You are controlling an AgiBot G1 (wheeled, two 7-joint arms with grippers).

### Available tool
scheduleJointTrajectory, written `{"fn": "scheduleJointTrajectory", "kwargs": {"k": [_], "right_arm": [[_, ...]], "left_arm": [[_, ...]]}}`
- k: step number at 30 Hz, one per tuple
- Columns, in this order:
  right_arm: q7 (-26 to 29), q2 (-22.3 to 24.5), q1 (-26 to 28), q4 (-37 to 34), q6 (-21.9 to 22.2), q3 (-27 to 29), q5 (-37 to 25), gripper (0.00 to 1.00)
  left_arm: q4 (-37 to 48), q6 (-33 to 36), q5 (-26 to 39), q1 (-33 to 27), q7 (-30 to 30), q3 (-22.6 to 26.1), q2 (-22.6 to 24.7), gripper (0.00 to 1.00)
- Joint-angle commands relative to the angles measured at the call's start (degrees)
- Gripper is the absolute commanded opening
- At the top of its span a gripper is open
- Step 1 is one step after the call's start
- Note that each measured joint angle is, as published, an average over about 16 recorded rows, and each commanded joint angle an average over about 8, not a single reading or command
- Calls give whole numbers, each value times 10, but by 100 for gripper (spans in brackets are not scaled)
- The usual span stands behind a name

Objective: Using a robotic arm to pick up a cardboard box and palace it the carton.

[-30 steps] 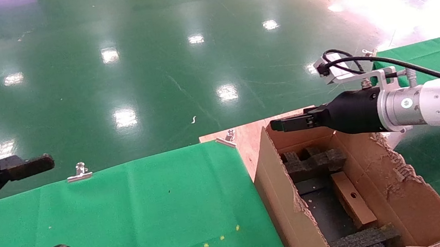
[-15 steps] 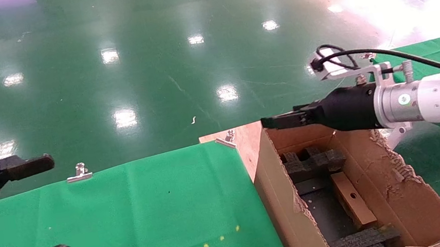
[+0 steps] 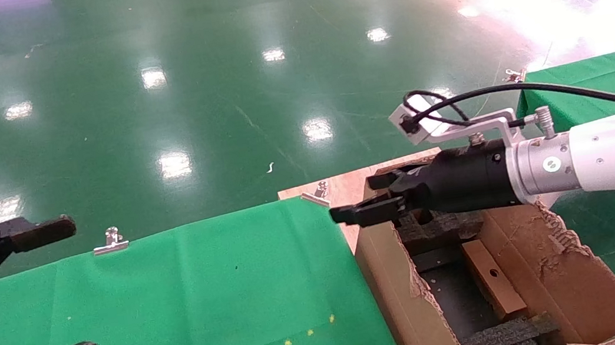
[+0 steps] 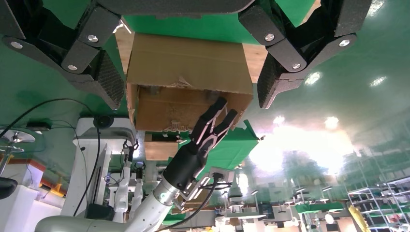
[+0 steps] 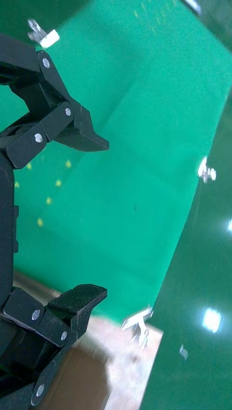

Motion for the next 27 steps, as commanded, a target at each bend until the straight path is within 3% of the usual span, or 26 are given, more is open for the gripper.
{"fn": "scheduleJointTrajectory", "kwargs": {"k": [1, 27], "right_arm": [[-25, -4, -10, -2, -15, 19, 14, 100], [-347, -60, -145, -24, -211, 263, 202, 100]], "left_arm": [[0, 0, 0, 0, 0, 0, 0, 100], [0, 0, 0, 0, 0, 0, 0, 100]]}}
